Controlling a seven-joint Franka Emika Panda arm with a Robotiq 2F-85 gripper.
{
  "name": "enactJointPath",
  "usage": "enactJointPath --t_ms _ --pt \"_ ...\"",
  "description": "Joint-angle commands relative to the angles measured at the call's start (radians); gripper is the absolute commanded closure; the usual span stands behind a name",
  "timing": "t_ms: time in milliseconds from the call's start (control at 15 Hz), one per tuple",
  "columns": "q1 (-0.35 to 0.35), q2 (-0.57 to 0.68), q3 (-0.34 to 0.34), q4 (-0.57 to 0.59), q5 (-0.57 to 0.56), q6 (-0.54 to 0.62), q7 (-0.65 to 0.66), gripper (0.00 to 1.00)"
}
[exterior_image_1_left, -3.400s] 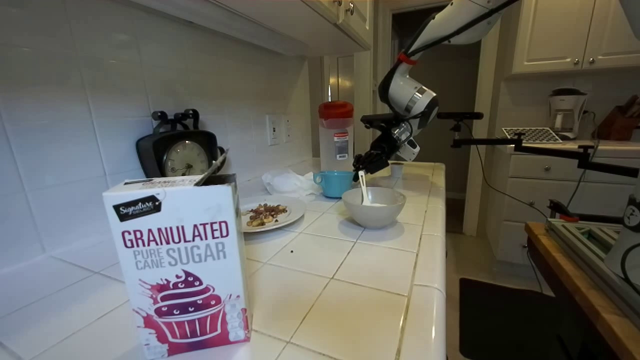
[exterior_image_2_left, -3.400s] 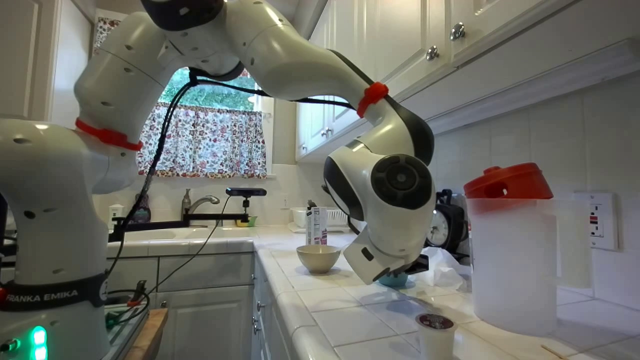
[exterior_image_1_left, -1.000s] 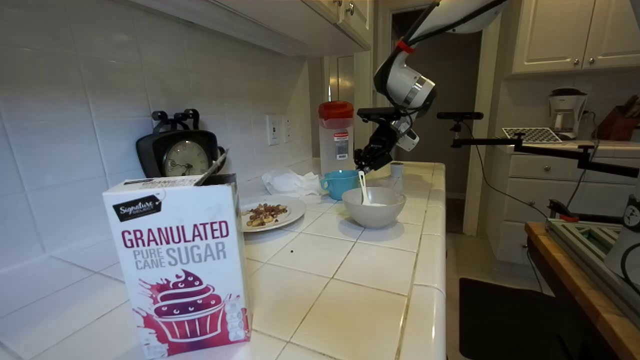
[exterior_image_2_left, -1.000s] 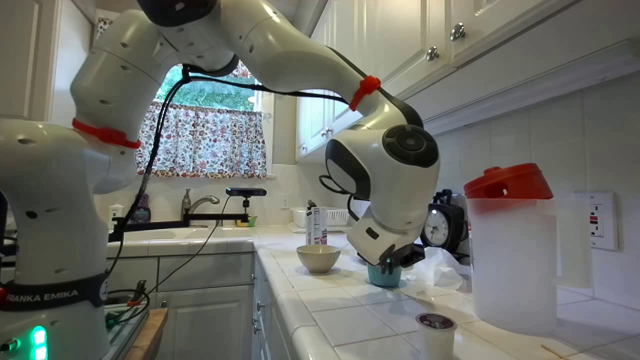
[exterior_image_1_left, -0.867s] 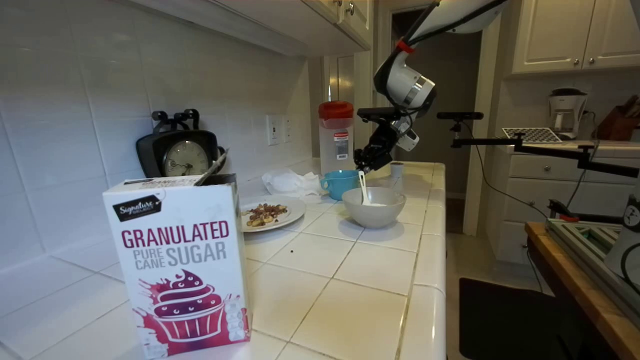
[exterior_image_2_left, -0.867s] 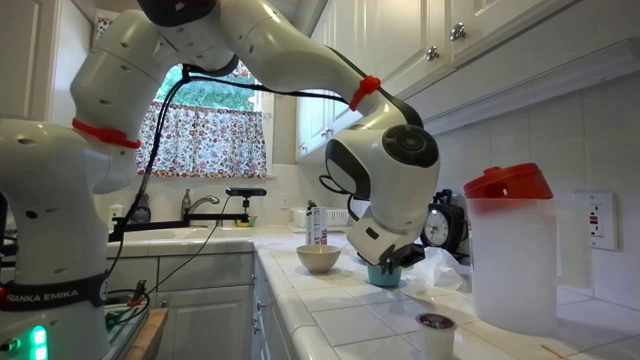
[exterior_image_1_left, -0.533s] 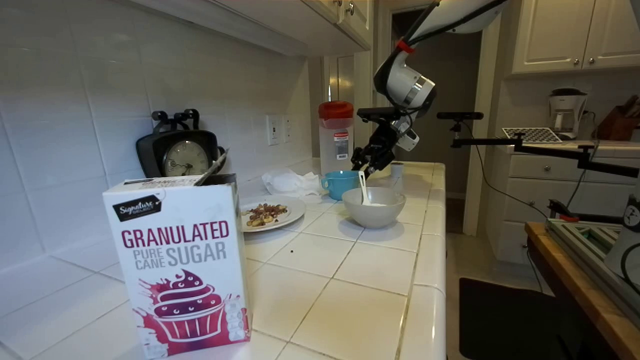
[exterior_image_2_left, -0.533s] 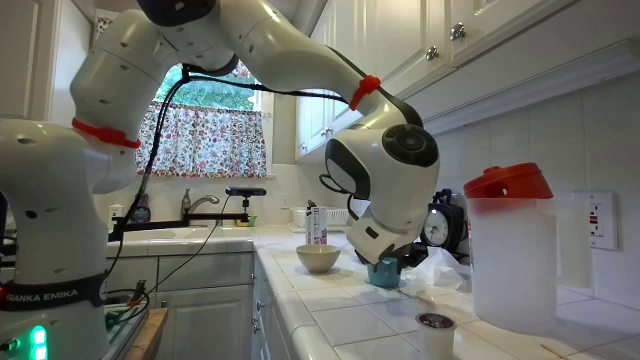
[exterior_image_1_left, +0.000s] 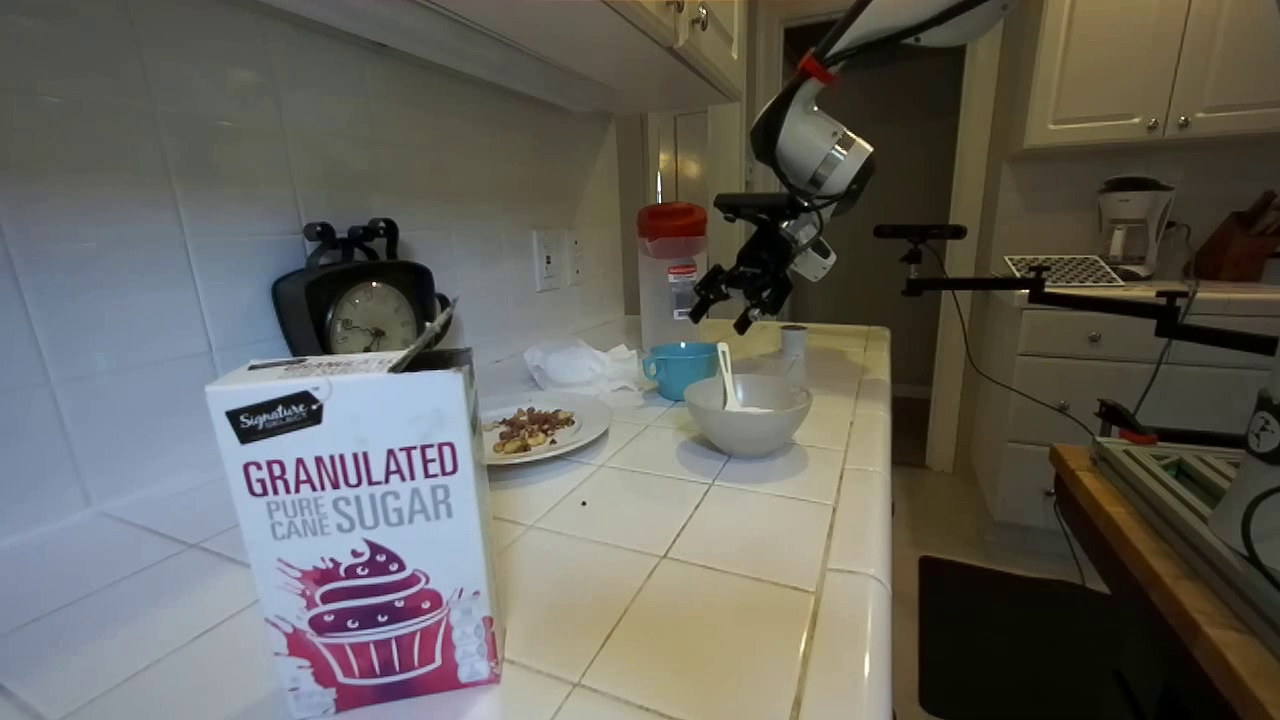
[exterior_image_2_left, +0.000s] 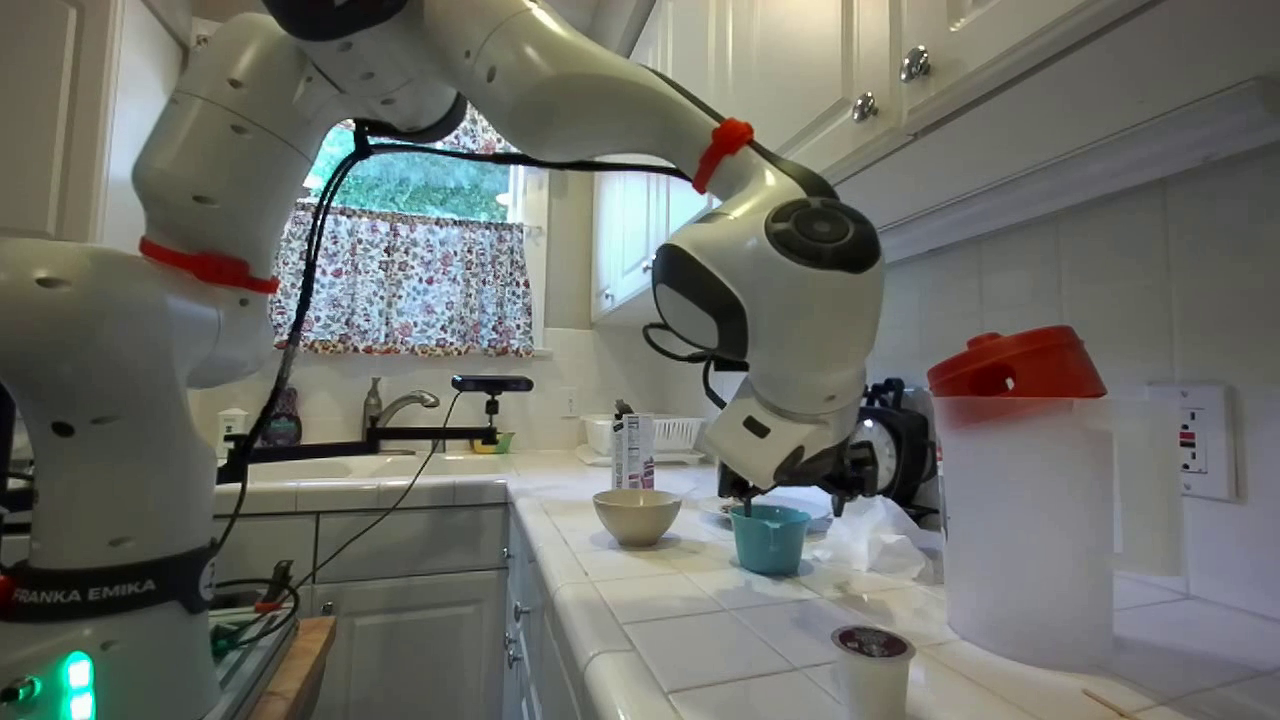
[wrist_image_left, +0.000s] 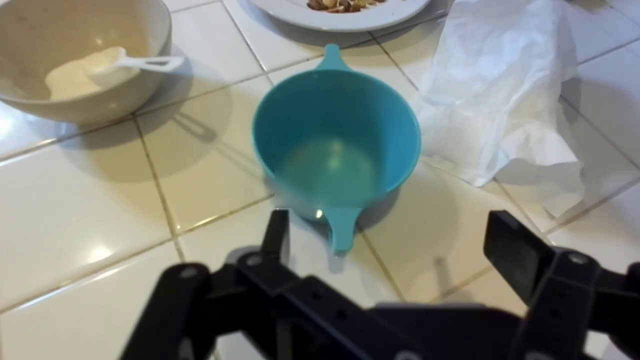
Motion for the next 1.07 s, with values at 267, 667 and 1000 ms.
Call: enactJointPath --t_ms 267,667,1000 --pt "0.016 -0.088 0.010 -0.016 -0.188 0.011 -0.058 0.00" --pt "0.012 -0.124 0.025 0.000 -0.326 -0.167 -0.136 0.00" --pt "0.002 -0.119 0.026 0.029 -0.378 -0.394 -0.180 0.00"
